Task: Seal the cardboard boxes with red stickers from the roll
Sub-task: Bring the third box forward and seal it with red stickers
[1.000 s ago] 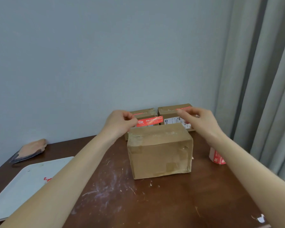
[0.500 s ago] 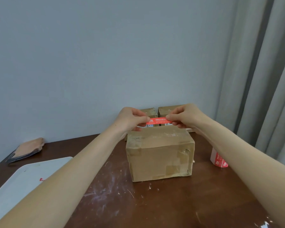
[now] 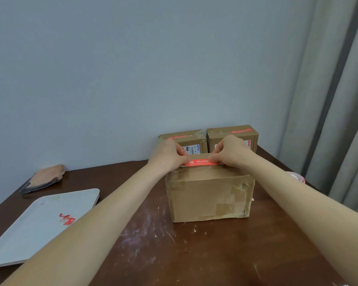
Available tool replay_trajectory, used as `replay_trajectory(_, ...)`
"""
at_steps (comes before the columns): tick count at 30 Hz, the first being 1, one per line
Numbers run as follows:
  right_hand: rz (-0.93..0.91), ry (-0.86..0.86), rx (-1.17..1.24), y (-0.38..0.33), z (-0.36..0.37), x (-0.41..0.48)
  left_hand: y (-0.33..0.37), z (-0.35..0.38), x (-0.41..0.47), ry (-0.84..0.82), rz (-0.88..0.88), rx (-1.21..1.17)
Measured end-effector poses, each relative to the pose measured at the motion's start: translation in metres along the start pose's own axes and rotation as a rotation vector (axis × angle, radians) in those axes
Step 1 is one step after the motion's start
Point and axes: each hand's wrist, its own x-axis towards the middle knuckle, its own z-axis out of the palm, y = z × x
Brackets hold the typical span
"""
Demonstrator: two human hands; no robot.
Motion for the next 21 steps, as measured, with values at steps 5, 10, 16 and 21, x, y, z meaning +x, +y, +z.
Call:
replay_trajectory(5, 0.019, -0.021, -0.029, -0.001, -0.001, 0.001, -0.001, 0.003, 0.001, 0.018, 0.022, 0.041)
replay_trajectory(10, 0.029, -0.022, -0.052, -0.001, 0.001, 0.003, -0.002, 0.006, 0.003, 0.031, 0.032, 0.105)
replay_trajectory(16, 0.027, -0.011, -0.076, -0.001, 0.003, 0.003, 0.000, 0.010, 0.001, 0.073, 0.044, 0.190)
replay_trajectory(21, 0.021, -0.008, -0.105, 0.000, 0.004, 0.005, 0.001, 0.012, -0.002, 0.091, 0.077, 0.224)
